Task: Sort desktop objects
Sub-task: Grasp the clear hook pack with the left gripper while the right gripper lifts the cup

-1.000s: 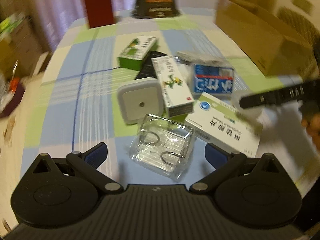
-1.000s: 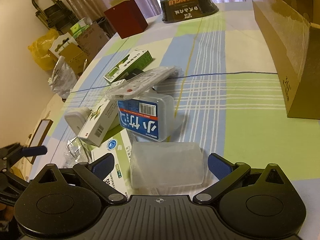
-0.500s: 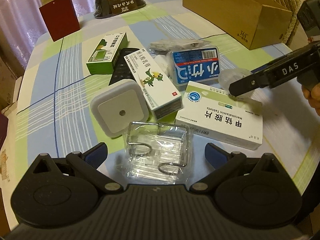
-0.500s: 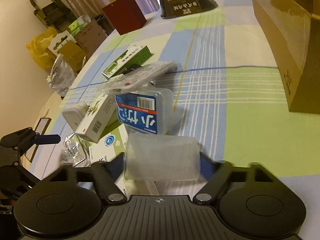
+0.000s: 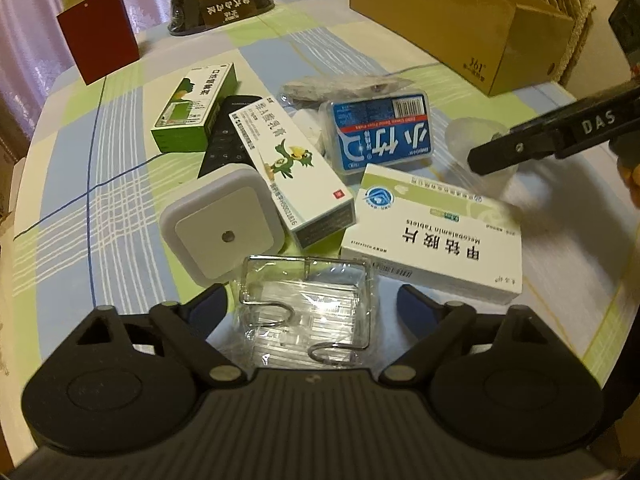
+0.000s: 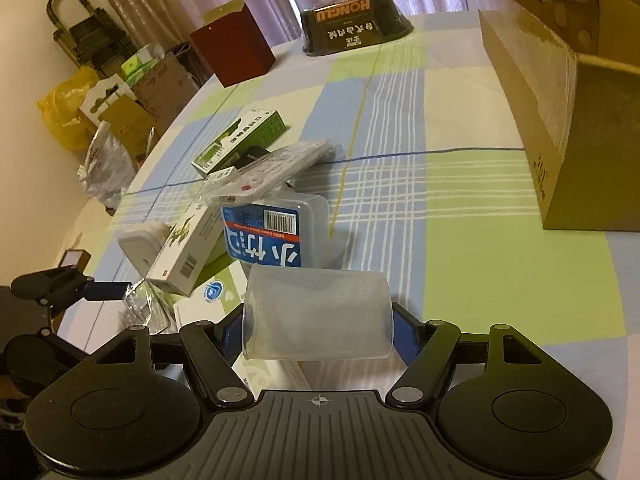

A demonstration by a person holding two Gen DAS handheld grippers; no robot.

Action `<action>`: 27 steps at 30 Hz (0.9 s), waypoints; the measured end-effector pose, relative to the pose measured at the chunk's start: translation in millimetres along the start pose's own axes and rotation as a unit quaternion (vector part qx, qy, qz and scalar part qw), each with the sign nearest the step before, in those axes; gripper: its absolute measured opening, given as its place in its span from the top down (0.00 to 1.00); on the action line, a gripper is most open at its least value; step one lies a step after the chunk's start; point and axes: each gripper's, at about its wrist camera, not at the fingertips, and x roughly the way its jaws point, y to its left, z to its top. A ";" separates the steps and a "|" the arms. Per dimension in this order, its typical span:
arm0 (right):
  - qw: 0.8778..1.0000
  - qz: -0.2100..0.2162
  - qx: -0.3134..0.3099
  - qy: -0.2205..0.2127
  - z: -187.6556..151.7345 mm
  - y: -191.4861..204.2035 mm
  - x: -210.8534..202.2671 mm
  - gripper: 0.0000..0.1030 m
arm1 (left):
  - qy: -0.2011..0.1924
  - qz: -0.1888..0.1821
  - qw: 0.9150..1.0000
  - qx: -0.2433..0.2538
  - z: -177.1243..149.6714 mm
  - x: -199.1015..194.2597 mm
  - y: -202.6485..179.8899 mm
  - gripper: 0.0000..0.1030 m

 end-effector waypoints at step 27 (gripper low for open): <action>0.997 -0.048 0.002 -0.053 -2.9 6.9 -87.0 0.31 | -0.066 0.009 0.997 -0.026 30.1 -87.6 -38.3 0.40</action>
